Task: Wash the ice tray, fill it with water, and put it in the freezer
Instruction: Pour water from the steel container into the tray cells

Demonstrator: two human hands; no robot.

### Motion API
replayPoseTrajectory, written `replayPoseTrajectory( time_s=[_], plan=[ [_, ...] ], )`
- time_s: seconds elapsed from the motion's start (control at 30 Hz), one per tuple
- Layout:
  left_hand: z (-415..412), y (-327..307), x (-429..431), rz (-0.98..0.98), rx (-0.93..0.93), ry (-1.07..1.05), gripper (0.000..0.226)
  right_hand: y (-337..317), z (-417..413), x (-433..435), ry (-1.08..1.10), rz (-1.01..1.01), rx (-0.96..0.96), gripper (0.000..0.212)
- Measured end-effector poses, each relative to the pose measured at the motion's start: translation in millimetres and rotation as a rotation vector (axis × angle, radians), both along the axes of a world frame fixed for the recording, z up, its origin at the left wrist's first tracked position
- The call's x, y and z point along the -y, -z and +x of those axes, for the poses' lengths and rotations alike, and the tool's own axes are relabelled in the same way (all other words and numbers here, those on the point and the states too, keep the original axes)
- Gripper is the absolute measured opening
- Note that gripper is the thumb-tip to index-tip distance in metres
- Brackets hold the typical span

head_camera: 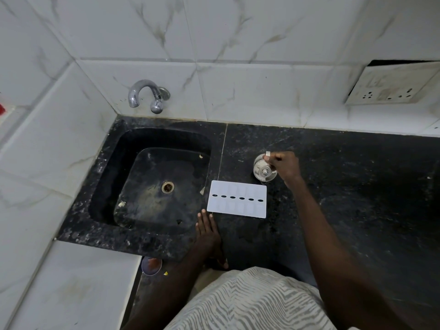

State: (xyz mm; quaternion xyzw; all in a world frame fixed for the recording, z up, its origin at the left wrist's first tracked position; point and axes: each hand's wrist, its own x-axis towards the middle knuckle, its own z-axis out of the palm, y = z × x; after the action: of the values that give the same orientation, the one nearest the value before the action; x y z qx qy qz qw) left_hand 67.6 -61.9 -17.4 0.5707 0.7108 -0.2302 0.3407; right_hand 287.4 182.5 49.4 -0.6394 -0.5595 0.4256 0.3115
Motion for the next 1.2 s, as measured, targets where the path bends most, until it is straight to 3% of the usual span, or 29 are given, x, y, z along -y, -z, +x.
replayPoseTrajectory(
  time_s=[1.07,1.2],
  plan=[
    [2.7,-7.9,-1.9,-0.021,0.009,-0.002,0.166,-3.4,4.3,6.4,-0.023,0.02,0.018,0.024],
    [2.6,-7.4,-1.6,-0.019,0.002,0.002,0.173,-0.8,6.1,6.5,-0.023,0.006,0.005,0.023]
  ],
)
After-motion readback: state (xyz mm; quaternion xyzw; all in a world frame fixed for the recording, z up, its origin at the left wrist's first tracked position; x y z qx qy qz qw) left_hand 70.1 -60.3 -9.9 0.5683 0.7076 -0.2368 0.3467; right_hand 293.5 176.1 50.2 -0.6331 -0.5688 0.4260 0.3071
